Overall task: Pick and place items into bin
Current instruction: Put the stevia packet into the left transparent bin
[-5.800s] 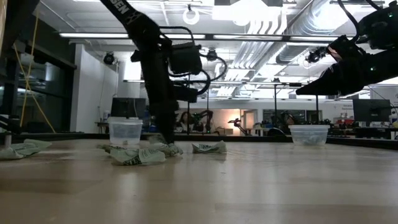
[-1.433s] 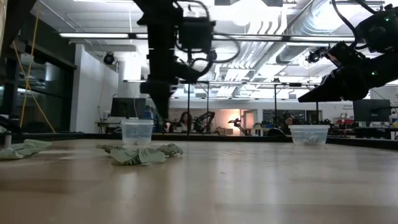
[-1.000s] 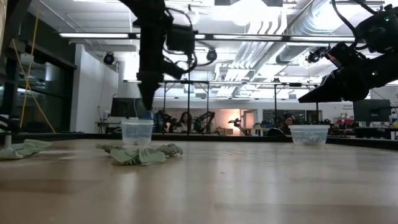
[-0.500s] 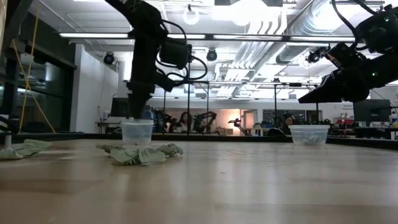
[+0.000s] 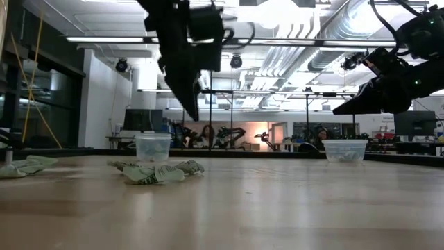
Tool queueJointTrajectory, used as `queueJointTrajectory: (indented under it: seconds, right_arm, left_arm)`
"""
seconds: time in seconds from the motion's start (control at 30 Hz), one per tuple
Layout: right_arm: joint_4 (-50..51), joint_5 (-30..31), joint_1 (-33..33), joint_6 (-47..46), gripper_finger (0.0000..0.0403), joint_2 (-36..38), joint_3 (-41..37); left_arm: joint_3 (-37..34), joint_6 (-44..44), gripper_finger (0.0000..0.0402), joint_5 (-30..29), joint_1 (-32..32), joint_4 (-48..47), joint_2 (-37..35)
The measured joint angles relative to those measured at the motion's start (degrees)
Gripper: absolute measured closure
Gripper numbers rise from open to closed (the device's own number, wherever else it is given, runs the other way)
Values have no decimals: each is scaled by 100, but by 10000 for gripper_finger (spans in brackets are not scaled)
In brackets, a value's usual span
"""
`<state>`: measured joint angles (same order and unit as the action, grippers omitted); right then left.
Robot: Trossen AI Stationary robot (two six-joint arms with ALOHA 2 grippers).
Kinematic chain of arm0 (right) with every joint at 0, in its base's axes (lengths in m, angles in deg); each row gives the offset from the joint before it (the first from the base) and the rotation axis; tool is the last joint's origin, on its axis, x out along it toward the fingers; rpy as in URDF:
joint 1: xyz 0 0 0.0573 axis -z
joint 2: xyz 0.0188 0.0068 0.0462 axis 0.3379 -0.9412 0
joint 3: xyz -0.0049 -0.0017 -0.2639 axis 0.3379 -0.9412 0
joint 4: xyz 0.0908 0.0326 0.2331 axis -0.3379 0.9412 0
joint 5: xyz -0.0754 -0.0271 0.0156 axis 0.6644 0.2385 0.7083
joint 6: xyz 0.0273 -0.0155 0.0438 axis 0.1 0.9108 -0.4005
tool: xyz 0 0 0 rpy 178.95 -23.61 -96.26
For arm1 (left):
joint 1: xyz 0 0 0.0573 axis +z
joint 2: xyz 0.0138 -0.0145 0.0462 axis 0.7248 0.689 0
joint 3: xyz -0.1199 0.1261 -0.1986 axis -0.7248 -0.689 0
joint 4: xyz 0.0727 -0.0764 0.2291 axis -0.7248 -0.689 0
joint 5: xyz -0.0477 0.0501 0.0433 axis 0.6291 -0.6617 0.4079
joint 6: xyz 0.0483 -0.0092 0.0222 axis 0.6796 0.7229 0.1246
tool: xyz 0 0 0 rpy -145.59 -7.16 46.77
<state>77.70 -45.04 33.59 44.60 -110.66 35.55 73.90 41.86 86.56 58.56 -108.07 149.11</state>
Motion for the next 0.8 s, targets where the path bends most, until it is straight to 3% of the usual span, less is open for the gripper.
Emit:
queueJointTrajectory:
  seconds: [0.23,0.43,0.57,0.8]
  right_arm:
    - [4,-2,-1,-2,372,0,0]
    - [31,-8,0,-44,369,0,0]
    - [36,-27,0,-46,366,2,0]
    - [39,-65,1,-39,372,2,0]
  left_arm:
    - [-9,73,156,231,-1284,209,296]
    - [-3,-525,163,168,-2042,122,524]
    - [-49,-1102,168,-233,-2314,-3,652]
    - [-852,-1890,170,-159,-2340,400,680]
